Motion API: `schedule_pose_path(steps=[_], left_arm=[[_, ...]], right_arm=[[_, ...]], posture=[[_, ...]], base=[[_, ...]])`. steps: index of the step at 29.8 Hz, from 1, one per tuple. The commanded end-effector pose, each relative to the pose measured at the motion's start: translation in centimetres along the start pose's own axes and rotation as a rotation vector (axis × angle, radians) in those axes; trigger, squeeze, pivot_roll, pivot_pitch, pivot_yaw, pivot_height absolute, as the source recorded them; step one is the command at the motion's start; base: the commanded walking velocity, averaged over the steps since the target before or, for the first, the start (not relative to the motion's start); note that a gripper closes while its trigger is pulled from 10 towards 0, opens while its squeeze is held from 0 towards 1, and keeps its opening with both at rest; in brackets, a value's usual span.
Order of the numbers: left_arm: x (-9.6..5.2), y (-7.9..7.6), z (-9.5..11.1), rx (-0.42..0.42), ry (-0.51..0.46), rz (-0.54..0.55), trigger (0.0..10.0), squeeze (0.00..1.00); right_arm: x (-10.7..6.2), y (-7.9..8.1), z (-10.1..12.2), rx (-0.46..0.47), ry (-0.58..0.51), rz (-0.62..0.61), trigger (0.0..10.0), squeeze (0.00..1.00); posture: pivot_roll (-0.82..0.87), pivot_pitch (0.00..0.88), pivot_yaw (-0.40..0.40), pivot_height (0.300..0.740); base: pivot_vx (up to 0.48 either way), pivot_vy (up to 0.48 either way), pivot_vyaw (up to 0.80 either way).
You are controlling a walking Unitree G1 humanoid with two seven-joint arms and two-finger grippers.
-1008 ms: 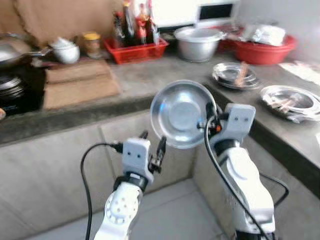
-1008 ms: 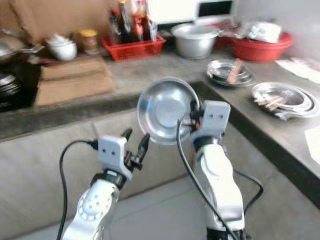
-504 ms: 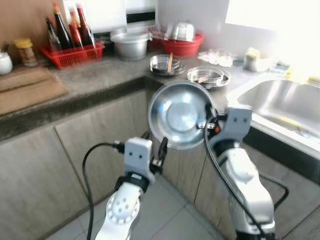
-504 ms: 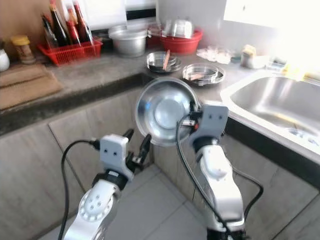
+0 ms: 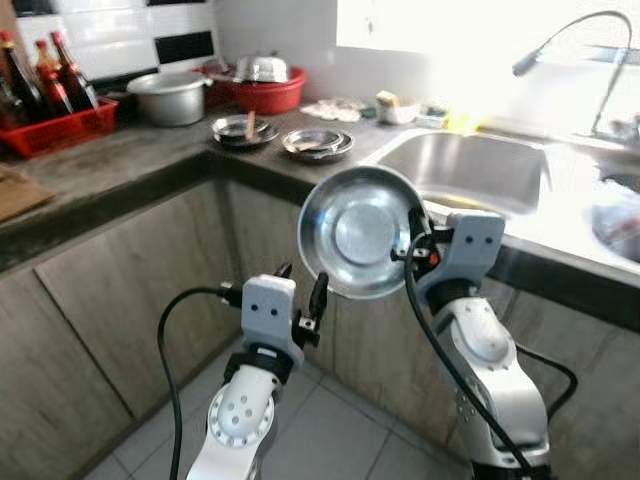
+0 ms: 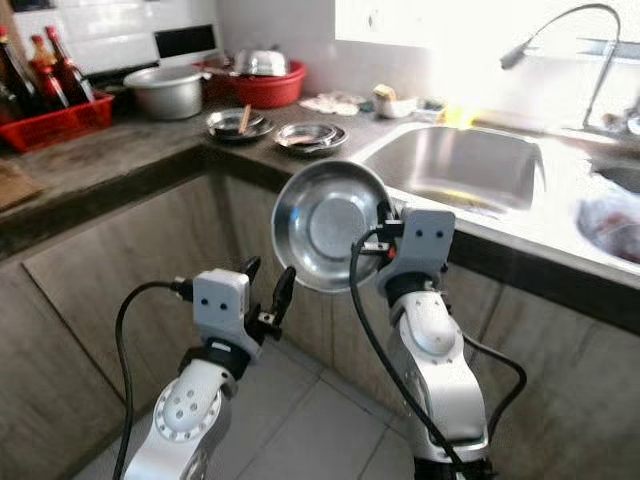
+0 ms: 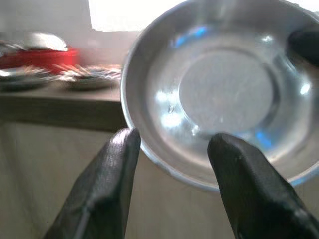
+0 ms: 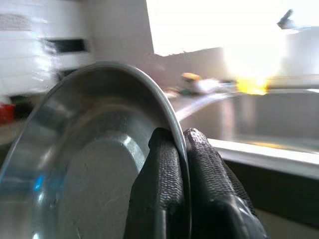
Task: Kitchen organization
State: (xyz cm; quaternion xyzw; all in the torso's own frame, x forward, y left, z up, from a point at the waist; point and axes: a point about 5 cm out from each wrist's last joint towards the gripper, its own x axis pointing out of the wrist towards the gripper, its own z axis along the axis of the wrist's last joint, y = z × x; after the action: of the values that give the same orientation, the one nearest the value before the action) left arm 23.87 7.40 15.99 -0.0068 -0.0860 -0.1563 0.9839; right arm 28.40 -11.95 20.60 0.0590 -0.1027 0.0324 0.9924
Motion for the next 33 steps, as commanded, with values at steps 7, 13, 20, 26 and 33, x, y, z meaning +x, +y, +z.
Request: schedule_pose_path(steps=[7, 13, 20, 26, 33], left_arm=[[0.43, -0.07, 0.58, 0.009, -0.026, -0.013, 10.0, 0.00], [0.44, 0.01, 0.58, 0.014, -0.025, -0.013, 10.0, 0.00], [0.45, 0.01, 0.56, 0.013, -0.025, -0.015, 10.0, 0.00], [0.48, -0.03, 0.56, 0.009, -0.026, -0.017, 10.0, 0.00], [0.50, -0.03, 0.52, 0.009, -0.025, -0.019, 10.0, 0.00]], right_arm=[[0.45, -0.25, 0.86, -0.032, -0.035, -0.026, 4.6, 0.00], [0.52, -0.25, 0.89, -0.031, -0.037, -0.028, 10.0, 0.00], [0.70, -0.30, 1.10, -0.028, -0.048, -0.031, 10.0, 0.00], [0.84, -0.38, 1.35, -0.025, -0.059, -0.032, 10.0, 0.00], [0.92, -0.36, 1.51, -0.013, -0.068, -0.031, 10.0, 0.00]], posture=[[0.03, 0.039, 0.004, 0.740], [0.04, 0.041, 0.003, 0.740], [0.03, 0.040, 0.003, 0.740], [0.03, 0.038, 0.003, 0.740], [0.03, 0.033, 0.003, 0.740]], base=[[0.219, 0.000, -0.33], [0.454, 0.000, 0.00], [0.454, 0.000, 0.00], [0.450, 0.000, 0.00], [0.439, 0.000, 0.00]])
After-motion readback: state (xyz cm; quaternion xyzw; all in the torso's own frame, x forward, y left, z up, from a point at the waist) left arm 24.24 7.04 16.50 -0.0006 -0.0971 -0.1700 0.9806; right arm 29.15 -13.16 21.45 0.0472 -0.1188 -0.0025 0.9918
